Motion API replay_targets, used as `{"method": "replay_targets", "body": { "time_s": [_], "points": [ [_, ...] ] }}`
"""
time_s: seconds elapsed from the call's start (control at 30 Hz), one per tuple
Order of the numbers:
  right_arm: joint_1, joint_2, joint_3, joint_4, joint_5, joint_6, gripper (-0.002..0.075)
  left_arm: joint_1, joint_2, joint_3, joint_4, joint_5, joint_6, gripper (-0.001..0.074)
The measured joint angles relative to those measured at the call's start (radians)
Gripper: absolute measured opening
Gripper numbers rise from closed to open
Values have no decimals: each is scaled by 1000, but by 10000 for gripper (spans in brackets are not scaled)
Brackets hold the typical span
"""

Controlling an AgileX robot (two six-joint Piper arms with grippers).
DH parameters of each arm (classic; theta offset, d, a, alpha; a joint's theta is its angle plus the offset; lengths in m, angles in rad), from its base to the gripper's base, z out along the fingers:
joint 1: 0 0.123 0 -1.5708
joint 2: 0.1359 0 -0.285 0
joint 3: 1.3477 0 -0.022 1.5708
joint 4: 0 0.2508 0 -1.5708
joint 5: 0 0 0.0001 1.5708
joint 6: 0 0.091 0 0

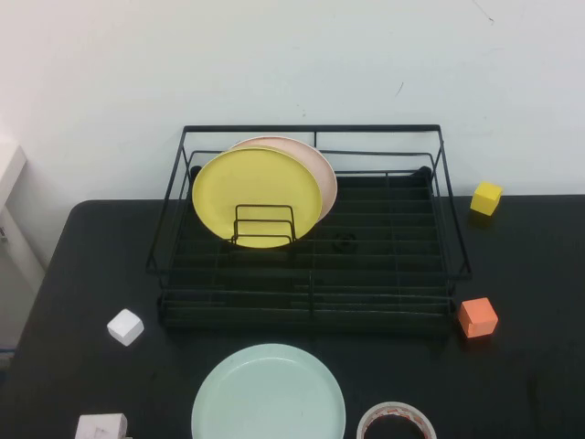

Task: Place plate on rack

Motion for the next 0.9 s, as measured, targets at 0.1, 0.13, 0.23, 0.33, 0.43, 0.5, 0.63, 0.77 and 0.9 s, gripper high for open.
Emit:
{"method": "replay_targets", "body": {
  "time_s": [0.1,0.13,0.23,0.33,0.43,0.5,0.63,0.77,0.9],
  "points": [
    [0,0,0,0,0,0,-2,0,0,0,0,0,0,-2],
    [0,0,0,0,0,0,-2,0,0,0,0,0,0,-2],
    [0,0,0,0,0,0,-2,0,0,0,0,0,0,-2],
    [0,0,0,0,0,-14,-2,0,0,0,0,0,0,-2],
    [0,0,0,0,0,-18,-2,0,0,0,0,0,0,-2],
    [0,0,0,-2,0,-20,-2,0,0,0,0,0,0,-2],
    [0,0,0,-2,0,-20,-2,0,0,0,0,0,0,-2],
    [0,0,0,-2,0,-20,-2,0,0,0,0,0,0,-2],
    [0,0,0,-2,0,-20,-2,0,0,0,0,0,0,-2]
  ]
}}
